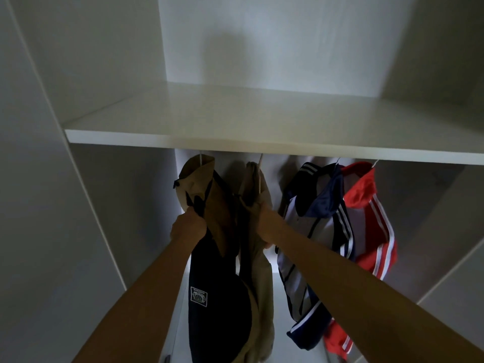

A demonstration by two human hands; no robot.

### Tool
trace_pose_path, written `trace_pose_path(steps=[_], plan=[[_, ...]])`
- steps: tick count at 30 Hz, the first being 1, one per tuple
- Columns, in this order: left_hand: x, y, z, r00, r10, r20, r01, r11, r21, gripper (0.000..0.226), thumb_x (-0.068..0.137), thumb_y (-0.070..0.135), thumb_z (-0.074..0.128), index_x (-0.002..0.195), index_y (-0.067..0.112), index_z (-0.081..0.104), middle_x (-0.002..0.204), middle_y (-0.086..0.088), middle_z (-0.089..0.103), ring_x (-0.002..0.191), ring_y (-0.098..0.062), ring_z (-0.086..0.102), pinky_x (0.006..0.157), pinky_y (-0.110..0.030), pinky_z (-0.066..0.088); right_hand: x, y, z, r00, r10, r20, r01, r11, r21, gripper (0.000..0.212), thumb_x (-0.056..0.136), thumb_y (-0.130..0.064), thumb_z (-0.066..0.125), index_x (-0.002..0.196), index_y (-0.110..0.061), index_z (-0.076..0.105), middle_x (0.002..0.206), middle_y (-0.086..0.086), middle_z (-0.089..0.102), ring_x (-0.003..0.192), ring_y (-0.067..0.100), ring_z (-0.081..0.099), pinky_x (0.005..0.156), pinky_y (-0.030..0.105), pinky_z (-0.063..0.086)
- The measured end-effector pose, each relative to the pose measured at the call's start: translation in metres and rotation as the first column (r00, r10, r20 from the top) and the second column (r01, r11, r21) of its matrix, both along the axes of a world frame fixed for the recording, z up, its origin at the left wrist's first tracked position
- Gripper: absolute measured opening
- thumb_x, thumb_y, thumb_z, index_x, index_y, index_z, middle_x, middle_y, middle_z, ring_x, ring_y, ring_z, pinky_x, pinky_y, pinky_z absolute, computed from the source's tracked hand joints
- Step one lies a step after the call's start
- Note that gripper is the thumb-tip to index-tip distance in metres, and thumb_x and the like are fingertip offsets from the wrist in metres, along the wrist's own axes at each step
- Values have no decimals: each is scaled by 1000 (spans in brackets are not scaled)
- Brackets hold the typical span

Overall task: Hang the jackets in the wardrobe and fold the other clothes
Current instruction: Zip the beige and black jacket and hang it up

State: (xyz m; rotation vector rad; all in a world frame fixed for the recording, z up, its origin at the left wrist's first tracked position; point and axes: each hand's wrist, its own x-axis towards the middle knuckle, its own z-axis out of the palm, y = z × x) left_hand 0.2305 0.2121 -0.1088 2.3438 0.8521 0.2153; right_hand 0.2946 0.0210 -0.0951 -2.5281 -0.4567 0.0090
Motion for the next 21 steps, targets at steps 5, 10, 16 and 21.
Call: trace_pose_path(steps=[5, 10, 16, 21], plan=[[-5, -9, -1, 998, -57, -34, 60, 993, 97, 30, 100, 15, 36, 123, 0, 47, 117, -21, 60, 105, -35, 58, 90, -41, 48, 7, -38, 17, 994, -33, 100, 60, 960, -273, 27, 97, -25, 43, 121, -14, 48, 115, 11, 56, 105, 30, 58, 82, 37, 48], [-15, -37, 7, 992, -68, -107, 85, 983, 164, 49, 98, 18, 38, 142, 1, 26, 141, -23, 39, 126, -37, 42, 105, -47, 35, 24, -114, 17, 923, -324, 207, 376, 873, -311, 66, 93, -26, 49, 149, -10, 18, 153, 15, 22, 138, 34, 27, 107, 49, 30], [-17, -94, 12, 953, -297, 56, 287, 948, 137, 58, 98, 35, 43, 148, 16, 19, 146, -12, 36, 130, -31, 41, 107, -44, 38, 49, -182, -7, 929, -340, -145, 320, 936, -148, 38, 95, -6, 44, 132, 6, 42, 129, 26, 53, 117, 38, 54, 95, 41, 46], [3, -125, -4, 947, -318, -41, 320, 947, 32, 59, 101, 32, 40, 150, 14, 12, 134, -15, 52, 115, -30, 55, 90, -32, 42, 50, -188, -23, 973, -222, -57, 219, 974, -60, 26, 94, -2, 45, 119, 3, 50, 111, 22, 63, 100, 35, 62, 84, 39, 51]])
